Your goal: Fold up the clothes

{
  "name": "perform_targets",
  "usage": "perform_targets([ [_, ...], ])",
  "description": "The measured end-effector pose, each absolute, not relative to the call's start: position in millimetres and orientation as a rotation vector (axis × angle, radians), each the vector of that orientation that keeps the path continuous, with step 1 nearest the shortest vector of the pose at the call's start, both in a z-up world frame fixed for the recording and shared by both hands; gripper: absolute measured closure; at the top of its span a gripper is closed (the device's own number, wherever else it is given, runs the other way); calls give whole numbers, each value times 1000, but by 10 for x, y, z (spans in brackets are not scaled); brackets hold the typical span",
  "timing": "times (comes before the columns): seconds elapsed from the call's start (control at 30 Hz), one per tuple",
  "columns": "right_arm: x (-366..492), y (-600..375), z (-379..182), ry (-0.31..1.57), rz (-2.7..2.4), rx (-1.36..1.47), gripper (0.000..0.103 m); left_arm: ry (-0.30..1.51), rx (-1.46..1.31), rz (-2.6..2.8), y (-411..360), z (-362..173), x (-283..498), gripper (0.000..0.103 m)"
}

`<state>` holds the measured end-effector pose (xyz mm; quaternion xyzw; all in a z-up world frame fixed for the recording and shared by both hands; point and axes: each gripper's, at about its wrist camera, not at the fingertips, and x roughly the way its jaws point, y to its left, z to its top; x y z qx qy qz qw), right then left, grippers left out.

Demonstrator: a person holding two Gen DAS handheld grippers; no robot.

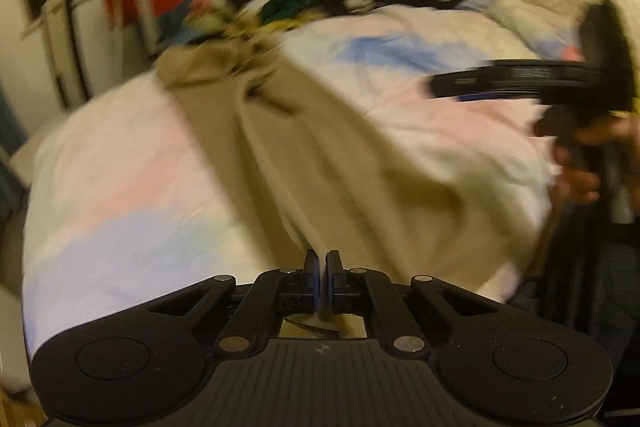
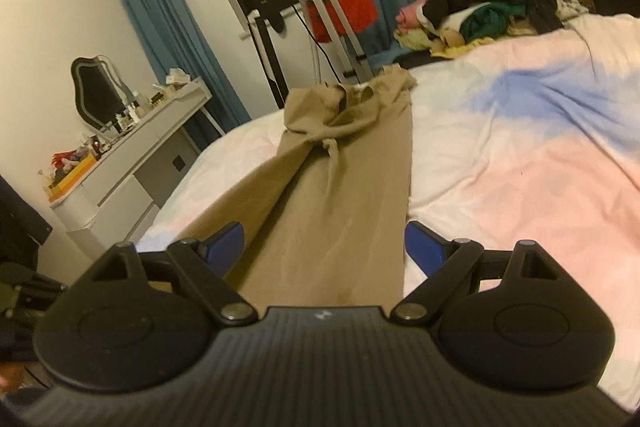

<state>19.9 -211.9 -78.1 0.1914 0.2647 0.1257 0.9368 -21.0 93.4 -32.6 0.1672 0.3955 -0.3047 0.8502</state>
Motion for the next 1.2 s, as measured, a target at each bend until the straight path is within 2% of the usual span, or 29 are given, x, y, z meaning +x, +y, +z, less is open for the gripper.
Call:
perform_targets([
  [0.3, 185, -2313, -740, 523, 232, 444, 14, 910, 459, -711, 15, -968, -335, 100],
  [0.43, 195, -2392, -747, 522, 224, 469, 14, 957, 494, -714, -61, -1219, -282, 97],
  [0.47, 196, -2406, -752, 521, 223, 472, 14, 968, 498, -713, -69, -1268, -268, 89],
  [0.53, 198, -2427, -754, 516, 225, 483, 14, 977, 465, -727, -44, -1247, -247, 66],
  [0.57, 196, -2440, -752, 511, 226, 490, 14, 969, 444, -726, -25, -1201, -241, 47],
  [0.6, 191, -2452, -746, 503, 225, 497, 14, 940, 427, -712, -33, -1139, -233, 33],
  [0.67, 173, -2483, -731, 480, 215, 506, 14, 858, 382, -675, -40, -963, -193, 20],
  [0.87, 105, -2589, -668, 386, 149, 489, 14, 633, 176, -518, -8, -474, 84, 7],
  [0.93, 157, -2620, -655, 376, 162, 481, 14, 571, 104, -460, 13, -405, 204, 6],
  [0.97, 195, -2632, -647, 375, 175, 473, 24, 548, 76, -441, 30, -405, 256, 6],
  [1.0, 272, -2616, -628, 386, 183, 449, 28, 526, 56, -419, 54, -430, 300, 6],
  [1.2, 997, -2406, -549, 440, 277, 341, 31, 524, -33, -373, 316, -775, 655, 4],
])
